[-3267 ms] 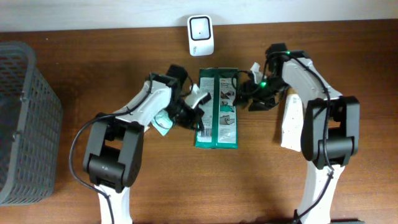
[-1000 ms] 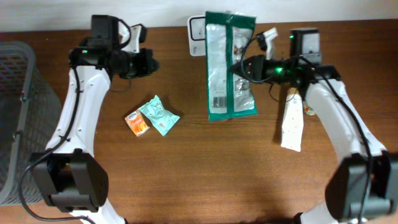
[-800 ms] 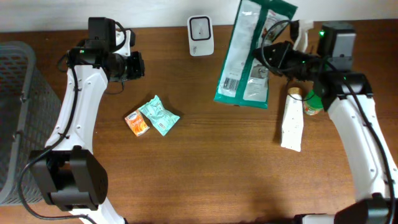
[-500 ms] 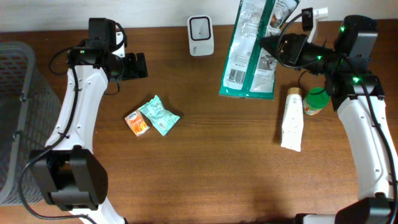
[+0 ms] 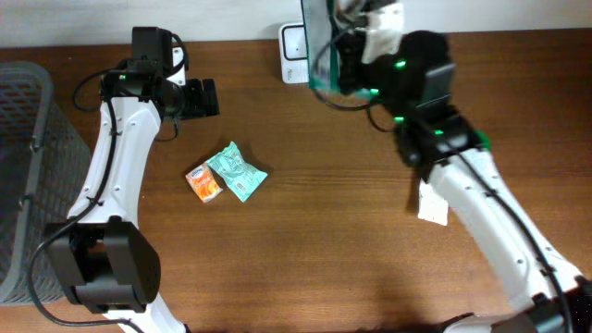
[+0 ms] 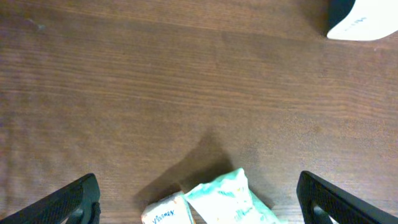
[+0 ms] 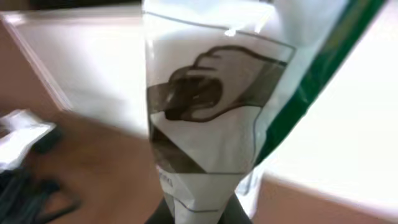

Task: Scan the item barcode
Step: 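Hold the packet's barcode in front of the scanner with the right gripper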

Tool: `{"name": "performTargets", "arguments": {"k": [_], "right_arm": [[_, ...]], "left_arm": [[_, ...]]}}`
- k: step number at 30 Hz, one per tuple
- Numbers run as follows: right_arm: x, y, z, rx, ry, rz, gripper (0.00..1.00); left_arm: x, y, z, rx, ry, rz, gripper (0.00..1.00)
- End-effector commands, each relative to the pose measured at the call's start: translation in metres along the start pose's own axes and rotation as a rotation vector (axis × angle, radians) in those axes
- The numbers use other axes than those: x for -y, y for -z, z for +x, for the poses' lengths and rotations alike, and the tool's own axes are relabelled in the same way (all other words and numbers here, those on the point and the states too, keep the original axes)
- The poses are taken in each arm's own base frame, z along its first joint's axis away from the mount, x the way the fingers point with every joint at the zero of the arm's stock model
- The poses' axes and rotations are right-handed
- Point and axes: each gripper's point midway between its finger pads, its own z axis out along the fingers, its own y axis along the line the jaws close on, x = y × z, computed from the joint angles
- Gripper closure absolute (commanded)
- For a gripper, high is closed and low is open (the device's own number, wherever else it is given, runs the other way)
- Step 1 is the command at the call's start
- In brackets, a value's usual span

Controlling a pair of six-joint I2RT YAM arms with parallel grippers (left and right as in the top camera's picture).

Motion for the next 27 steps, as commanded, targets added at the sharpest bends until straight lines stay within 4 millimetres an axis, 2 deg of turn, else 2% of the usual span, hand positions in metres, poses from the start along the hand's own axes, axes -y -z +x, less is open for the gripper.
{"name": "performTargets", "arguments": {"k": [1,4,6,8,11,12,13,15,18,20,22,27], "right_arm": [[0.016,-0.028,0.003,0.03,0.444,0.227,0.96],[0.012,-0.064,0.017,0.09,0.642,0.244,0.96],[0.013,-0.081,0.023,0.151,0.659,0.263,0.96],[0.011,-0.091,0.028,0.202,0.656,0.263,0.96],[0.003,-0.112,0.052,0.237,0.719,0.225,0.96],[-0.001,-0.12,0.065,0.223,0.763,0.195,0.96],[-0.001,-0.127,0.075,0.211,0.806,0.197,0.96],[-0.002,-0.142,0.092,0.224,0.899,0.213,0.96],[-0.012,-0.163,0.113,0.24,1.086,0.235,0.96],[-0.02,-0.178,0.127,0.231,1.185,0.231,0.96],[-0.028,-0.189,0.132,0.245,1.226,0.229,0.96],[-0.03,-0.197,0.134,0.248,1.229,0.214,0.96]], "left_arm": [[-0.002,-0.003,0.002,-0.005,-0.005,-0.011,0.01],[-0.002,-0.003,0.002,-0.005,-0.005,-0.011,0.01],[-0.002,-0.003,-0.003,0.013,-0.006,-0.008,0.01],[-0.015,-0.002,-0.009,0.039,-0.018,-0.075,0.01],[-0.062,0.014,-0.02,0.076,0.084,-0.081,0.01],[-0.082,0.021,-0.022,0.089,0.127,-0.083,0.01],[-0.113,0.028,-0.022,0.102,0.192,-0.089,0.01],[-0.163,0.037,-0.015,0.108,0.292,-0.122,0.01],[-0.206,0.046,-0.005,0.113,0.373,-0.173,0.01],[-0.224,0.051,0.0,0.117,0.407,-0.192,0.01],[-0.235,0.054,0.003,0.12,0.428,-0.205,0.01],[-0.24,0.055,0.005,0.122,0.438,-0.21,0.01]]}}
